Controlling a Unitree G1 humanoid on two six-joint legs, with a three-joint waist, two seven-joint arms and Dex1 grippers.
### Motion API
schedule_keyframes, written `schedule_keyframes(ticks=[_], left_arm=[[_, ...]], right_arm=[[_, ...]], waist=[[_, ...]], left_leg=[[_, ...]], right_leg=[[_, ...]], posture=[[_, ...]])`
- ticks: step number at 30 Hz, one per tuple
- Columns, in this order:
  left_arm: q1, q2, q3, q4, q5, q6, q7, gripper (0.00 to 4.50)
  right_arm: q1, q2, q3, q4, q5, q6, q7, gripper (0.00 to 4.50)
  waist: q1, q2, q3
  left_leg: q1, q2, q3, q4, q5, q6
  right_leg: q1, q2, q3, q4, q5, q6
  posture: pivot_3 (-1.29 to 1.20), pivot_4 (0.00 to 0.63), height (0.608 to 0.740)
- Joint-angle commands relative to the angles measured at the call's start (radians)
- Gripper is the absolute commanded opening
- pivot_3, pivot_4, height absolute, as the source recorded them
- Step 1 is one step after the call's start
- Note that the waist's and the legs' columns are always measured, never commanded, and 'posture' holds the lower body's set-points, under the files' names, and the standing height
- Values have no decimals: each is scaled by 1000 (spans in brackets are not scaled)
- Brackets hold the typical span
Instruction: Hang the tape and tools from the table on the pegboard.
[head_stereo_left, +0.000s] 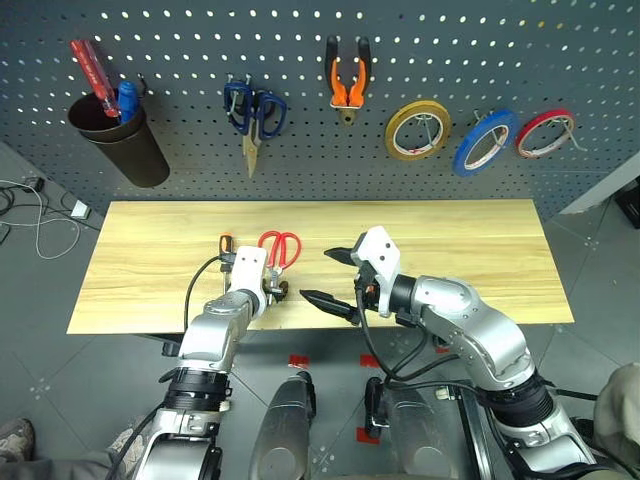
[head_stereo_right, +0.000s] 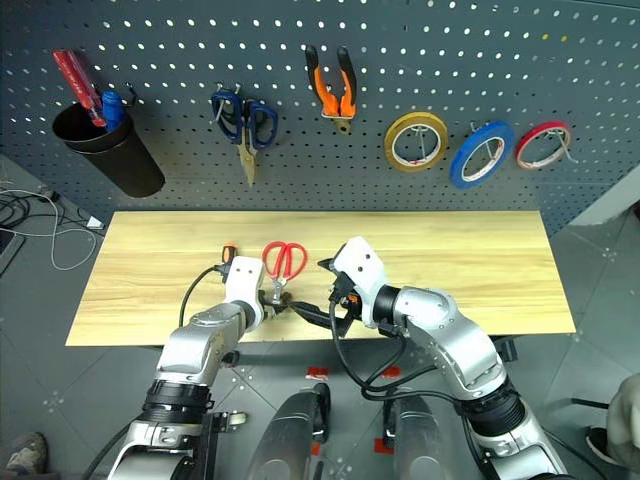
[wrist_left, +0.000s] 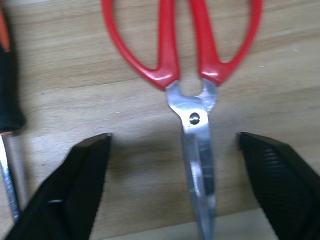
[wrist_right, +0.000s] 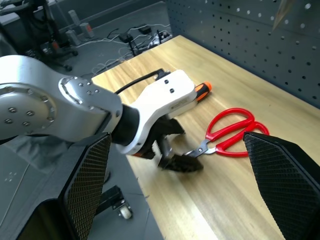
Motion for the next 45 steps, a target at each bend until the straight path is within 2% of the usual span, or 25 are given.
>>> schedule_keyframes(ticks=[1, 2, 9, 10, 17, 23, 28, 31, 33, 35, 37, 45], left_arm=[[12, -17, -22, 90, 5, 33, -22, 3000], [9, -14, -26, 101, 8, 34, -29, 2670], [-12, 3, -17, 165, 16, 19, -63, 512], [-15, 4, -16, 171, 17, 15, -67, 359], [16, 30, -38, 106, 34, -63, -113, 359], [251, 109, -52, -225, 101, -413, -138, 359], [431, 140, -7, -403, 160, -656, -94, 359], [488, 155, 30, -505, 215, -761, -57, 359], [485, 162, 51, -553, 240, -786, -43, 359], [457, 144, 87, -593, 240, -739, -17, 359], [392, 147, 104, -614, 242, -728, -14, 359], [168, 171, 88, -487, 268, -719, -35, 359]], right_arm=[[-12, -21, -38, -43, 53, 29, 34, 4500], [-14, -26, -46, -45, 65, 43, 39, 4500], [-10, -83, -61, -61, 83, 75, 66, 4500], [-8, -92, -62, -63, 84, 76, 68, 4500], [8, -150, -68, -108, 68, 79, 64, 4500], [55, -289, -49, -252, -57, -17, 47, 4500], [101, -291, -91, -366, -28, -23, 27, 4500], [116, -284, -135, -403, 8, -13, 21, 4500], [112, -264, -168, -400, 23, -12, 5, 4500], [97, -248, -190, -385, 31, -14, -12, 4500], [76, -237, -194, -362, 27, -25, -16, 4500], [-28, -203, -168, -250, -6, -87, -11, 4500]], waist=[[1, 0, -1], [1, 0, -1], [1, 4, -8], [1, 5, -10], [-1, 8, -15], [-4, 7, -15], [-3, 6, -15], [-3, 6, -15], [-2, 6, -15], [-1, 6, -15], [0, 6, -15], [-6, 6, -15]], left_leg=[[0, 0, 0, 0, 0, 0], [0, 0, 0, 0, 0, 0], [1, 0, 0, 0, 0, 1], [1, 0, 0, 0, 0, 1], [1, 0, 0, 0, 0, 1], [-1, 0, 2, -1, 0, -1], [-1, 2, 1, -2, -1, 0], [-2, 2, 2, -2, -4, 4], [-2, 2, 2, -1, -4, 5], [-2, 2, 2, -1, -4, 5], [-2, 1, 2, 0, -4, 5], [-2, 0, 3, 0, -4, 6]], right_leg=[[0, 0, 0, 0, 0, 0], [0, 0, 0, 0, -2, 4], [1, -1, 0, 0, -2, 4], [1, -1, 0, 0, -2, 4], [1, 0, 0, 0, -2, 5], [-1, -1, 1, -3, 0, 1], [-1, 0, 0, -6, -1, 0], [0, -1, 0, -8, -3, 4], [0, -1, 0, -9, -3, 5], [0, 0, 0, -9, -3, 5], [0, 0, 0, -8, -3, 5], [0, 0, 1, -6, -1, 6]], posture=[[45, 332, 740], [45, 332, 740], [25, 324, 740], [23, 323, 740], [16, 316, 740], [0, 315, 740], [-18, 317, 740], [-18, 317, 740], [-17, 315, 740], [-10, 312, 740], [-3, 308, 740], [1, 304, 740]])
